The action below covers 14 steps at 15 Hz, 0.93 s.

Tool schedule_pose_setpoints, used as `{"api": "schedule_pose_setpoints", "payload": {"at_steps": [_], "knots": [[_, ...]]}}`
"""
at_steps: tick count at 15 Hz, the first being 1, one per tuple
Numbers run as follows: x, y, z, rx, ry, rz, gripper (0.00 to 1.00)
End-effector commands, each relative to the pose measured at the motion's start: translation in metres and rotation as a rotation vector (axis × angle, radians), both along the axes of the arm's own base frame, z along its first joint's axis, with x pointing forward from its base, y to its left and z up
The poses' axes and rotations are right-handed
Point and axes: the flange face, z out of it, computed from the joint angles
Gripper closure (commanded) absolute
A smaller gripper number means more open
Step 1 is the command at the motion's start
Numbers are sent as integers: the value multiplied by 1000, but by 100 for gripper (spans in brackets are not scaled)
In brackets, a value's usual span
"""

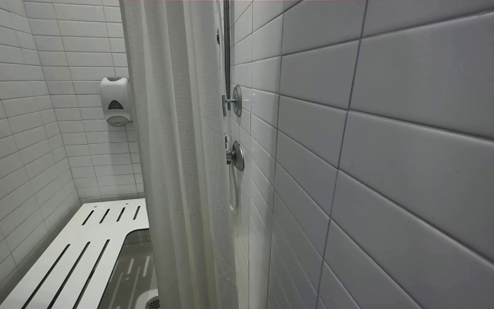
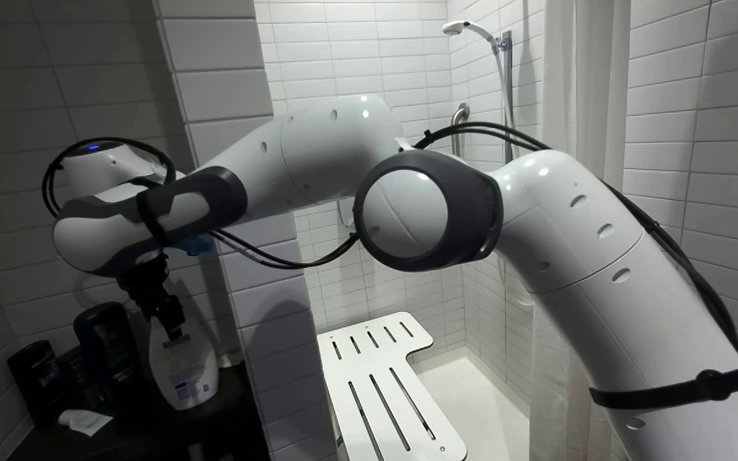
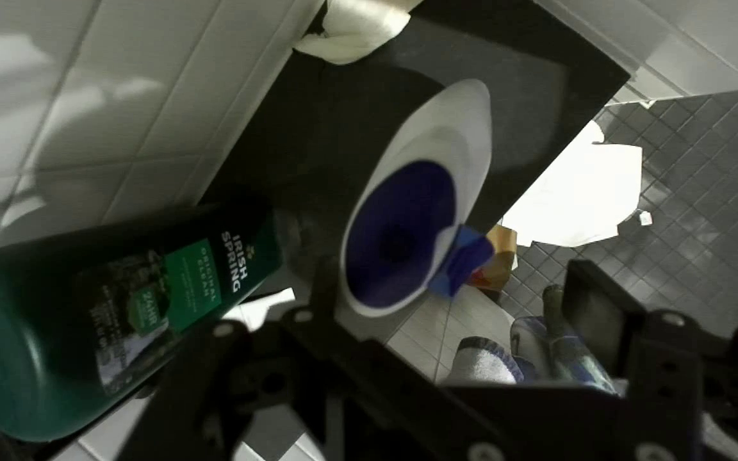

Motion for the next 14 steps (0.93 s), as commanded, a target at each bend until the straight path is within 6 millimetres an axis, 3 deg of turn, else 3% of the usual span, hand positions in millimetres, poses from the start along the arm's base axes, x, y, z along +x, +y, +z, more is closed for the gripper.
{"api": "schedule_pose_setpoints", "payload": {"at_steps": [1,7,14], "knots": [[0,-2,5,16,14,8,0],[-13,9,6,4,2,62,0],[-49,35,30,7,-49,176,0]]}}
